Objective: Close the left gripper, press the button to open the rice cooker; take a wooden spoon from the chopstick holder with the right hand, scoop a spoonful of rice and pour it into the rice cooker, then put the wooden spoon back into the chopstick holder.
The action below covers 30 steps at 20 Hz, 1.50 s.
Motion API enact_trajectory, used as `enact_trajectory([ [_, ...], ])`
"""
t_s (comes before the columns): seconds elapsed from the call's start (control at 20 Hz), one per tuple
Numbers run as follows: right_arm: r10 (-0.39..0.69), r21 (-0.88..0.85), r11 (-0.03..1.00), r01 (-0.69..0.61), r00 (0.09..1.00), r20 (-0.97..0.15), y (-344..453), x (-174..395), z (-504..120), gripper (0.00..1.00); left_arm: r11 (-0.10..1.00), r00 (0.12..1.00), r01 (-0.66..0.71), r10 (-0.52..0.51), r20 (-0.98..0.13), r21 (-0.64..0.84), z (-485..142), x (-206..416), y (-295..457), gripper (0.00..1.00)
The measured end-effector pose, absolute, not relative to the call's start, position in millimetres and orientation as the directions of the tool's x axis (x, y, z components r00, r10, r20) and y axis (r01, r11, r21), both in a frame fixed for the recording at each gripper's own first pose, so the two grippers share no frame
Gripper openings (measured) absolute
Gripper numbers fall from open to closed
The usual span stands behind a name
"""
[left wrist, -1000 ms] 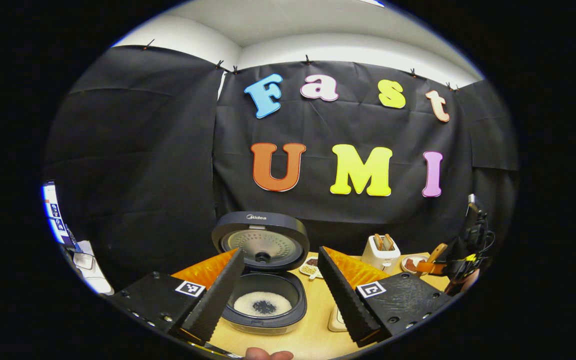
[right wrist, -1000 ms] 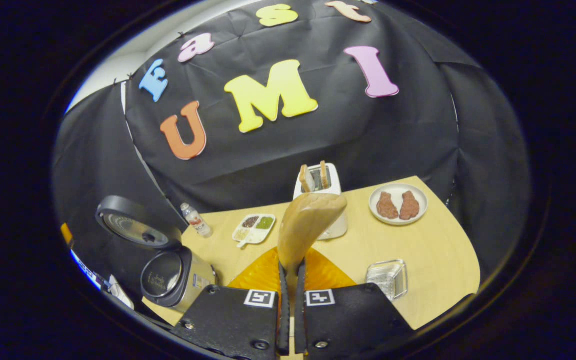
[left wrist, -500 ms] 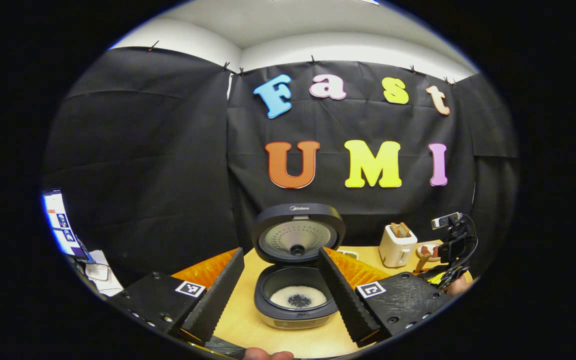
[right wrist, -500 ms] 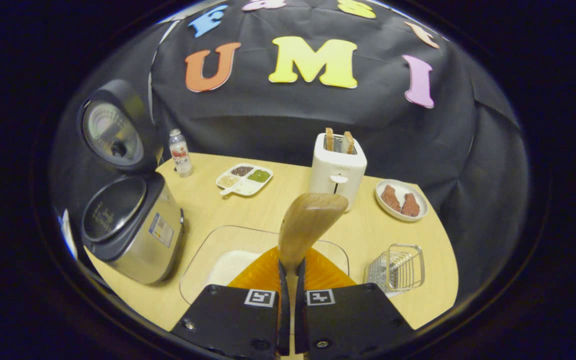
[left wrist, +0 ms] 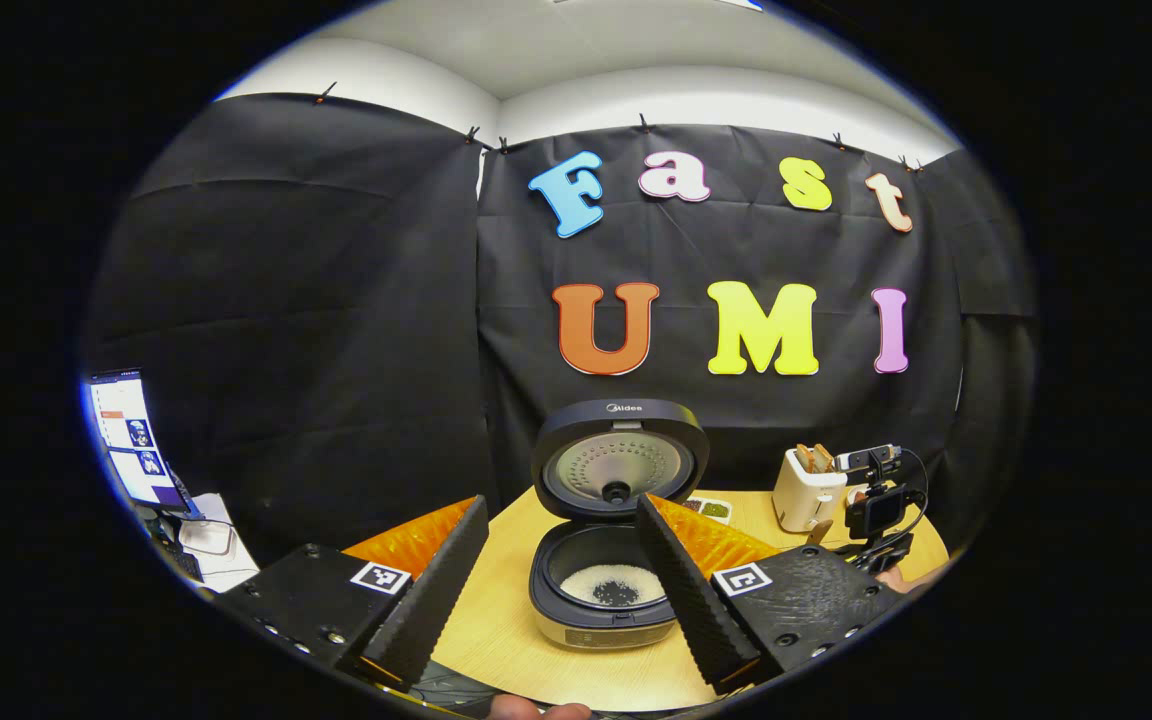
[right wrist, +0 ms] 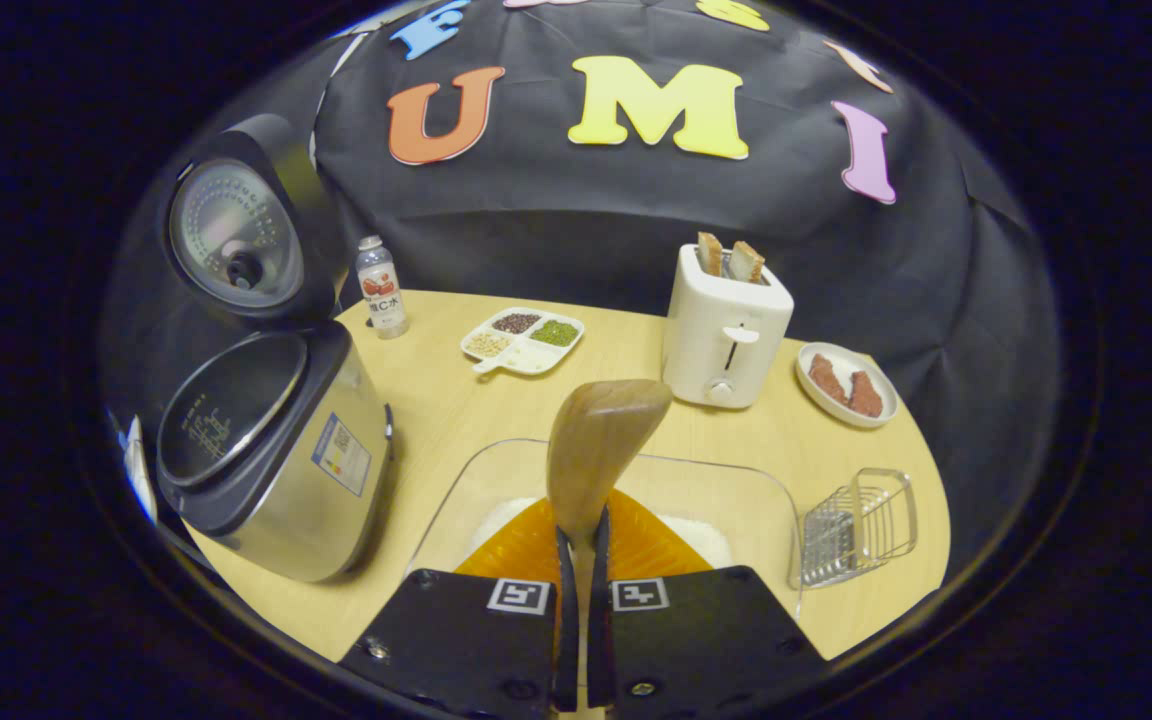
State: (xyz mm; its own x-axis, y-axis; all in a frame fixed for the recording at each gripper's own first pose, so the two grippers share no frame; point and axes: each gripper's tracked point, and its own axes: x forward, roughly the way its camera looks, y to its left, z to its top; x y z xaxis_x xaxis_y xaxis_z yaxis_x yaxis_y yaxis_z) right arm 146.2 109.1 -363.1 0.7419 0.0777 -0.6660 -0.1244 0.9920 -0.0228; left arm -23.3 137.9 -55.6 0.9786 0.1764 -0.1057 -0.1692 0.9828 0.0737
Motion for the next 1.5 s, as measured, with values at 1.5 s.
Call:
enact_trajectory([
  [1.5, 0.481, 0.7, 0.714, 0.035, 0.701, -0.526, 23.9, 154.7, -285.3, 0.09, 0.989, 0.976, -0.144, 0.145, -0.165, 0.019, -70.5, 12.2, 51.3, 0.95],
])
